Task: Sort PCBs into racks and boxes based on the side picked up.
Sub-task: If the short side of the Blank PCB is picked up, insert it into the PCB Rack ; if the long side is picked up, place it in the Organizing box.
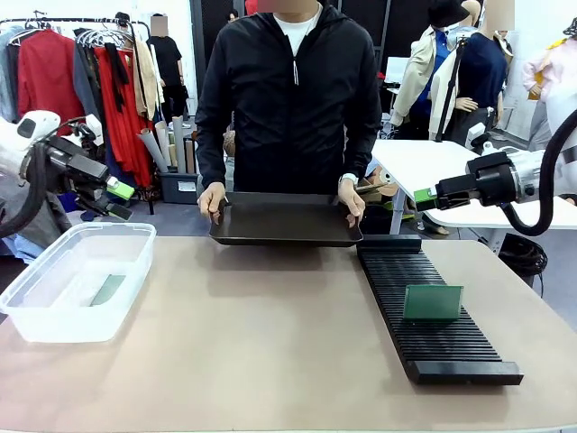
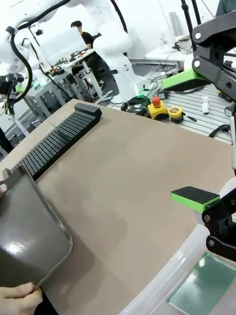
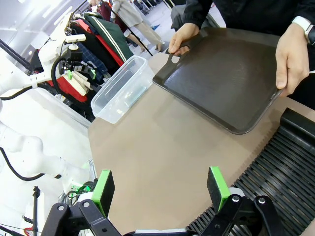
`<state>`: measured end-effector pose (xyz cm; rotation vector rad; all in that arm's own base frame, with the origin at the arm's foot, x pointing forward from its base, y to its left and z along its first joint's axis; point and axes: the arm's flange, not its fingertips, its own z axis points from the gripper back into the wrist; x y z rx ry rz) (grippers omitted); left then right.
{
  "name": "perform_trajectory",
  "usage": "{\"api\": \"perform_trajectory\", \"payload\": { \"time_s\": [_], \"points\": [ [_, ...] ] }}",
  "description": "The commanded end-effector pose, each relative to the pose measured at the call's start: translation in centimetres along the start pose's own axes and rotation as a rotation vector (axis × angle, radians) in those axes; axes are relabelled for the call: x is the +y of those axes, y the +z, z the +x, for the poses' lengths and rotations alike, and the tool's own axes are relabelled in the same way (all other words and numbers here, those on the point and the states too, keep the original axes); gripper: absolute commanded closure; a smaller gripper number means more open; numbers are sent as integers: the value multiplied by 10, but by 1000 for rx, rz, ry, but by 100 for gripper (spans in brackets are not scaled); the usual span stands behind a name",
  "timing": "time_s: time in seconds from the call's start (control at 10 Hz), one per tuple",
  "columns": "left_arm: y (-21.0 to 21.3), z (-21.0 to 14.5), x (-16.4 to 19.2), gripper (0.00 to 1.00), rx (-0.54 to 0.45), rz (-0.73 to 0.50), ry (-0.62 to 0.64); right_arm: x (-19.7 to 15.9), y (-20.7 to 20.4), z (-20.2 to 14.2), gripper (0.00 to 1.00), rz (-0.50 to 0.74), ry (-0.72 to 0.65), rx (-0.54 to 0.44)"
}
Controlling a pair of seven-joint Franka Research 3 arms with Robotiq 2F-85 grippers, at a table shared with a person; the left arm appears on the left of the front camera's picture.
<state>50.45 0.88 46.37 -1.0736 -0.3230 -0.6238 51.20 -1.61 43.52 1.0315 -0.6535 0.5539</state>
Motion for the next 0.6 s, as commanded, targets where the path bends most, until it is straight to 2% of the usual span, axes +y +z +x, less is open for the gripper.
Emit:
{"api": "perform_trajectory", "payload": {
  "time_s": [0.0, 0.1, 0.2, 0.5],
  "points": [
    [-6, -4, -3, 0, -17, 7, -16, 1, -1, 1, 0, 0, 18, -17],
    [-6, -3, -4, 0, -13, 52, 9, 1, -1, 1, 0, 0, 18, -17],
    [-3, 0, 0, 0, 3, -1, 1, 1, -1, 1, 0, 0, 18, -17],
    [-3, 0, 0, 0, 3, -1, 1, 1, -1, 1, 0, 0, 18, -17]
  ]
}}
